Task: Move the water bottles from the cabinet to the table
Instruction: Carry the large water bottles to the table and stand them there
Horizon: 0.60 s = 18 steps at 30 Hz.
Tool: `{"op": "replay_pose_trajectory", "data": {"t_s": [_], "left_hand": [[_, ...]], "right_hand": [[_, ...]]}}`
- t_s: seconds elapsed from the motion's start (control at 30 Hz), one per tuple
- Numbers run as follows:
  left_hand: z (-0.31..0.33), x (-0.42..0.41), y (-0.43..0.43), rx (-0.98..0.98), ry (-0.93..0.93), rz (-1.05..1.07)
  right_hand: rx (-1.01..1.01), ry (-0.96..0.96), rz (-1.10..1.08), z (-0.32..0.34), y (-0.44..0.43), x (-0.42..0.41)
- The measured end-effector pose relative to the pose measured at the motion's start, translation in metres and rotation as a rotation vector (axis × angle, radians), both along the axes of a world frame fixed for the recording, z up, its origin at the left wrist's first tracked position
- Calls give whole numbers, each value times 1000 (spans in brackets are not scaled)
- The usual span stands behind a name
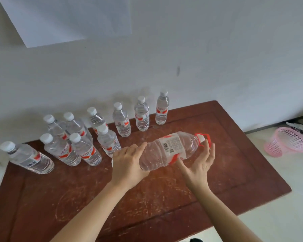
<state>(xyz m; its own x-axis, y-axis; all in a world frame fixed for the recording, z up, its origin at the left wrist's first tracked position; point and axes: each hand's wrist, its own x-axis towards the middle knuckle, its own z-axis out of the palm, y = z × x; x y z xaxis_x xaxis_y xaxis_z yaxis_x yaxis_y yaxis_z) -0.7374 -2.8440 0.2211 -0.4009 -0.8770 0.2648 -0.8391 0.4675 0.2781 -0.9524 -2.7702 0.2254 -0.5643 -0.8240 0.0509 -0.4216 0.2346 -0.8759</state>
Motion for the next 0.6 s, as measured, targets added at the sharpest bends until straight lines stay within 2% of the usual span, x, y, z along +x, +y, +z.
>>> {"op": "replay_pose_trajectory", "data": {"t_s": [0.1,0.17,0.2,0.23,0.4,0.47,0.53,0.6], "left_hand": [[-10,-6,-13,69,23,-7],[-18,-10,-19,106,29,-6],[-19,-13,-22,129,23,-7],[-21,-15,-24,150,25,-1],[-21,-31,-50,303,188,56],[-24,-42,-67,282,132,48],[-29,-56,-84,275,89,75],[-31,-69,-98,340,170,135]], "right_hand": [[108,-481,-215,-4,-29,-6],[256,-898,-149,-11,-52,-16],[312,-1040,-68,-11,-60,-19],[325,-1097,-7,-12,-68,-21],[134,-951,-64,-12,-111,-24],[86,-857,-87,-4,-125,-25],[75,-675,-73,7,-135,-27],[50,-475,-27,20,-145,-28]]}}
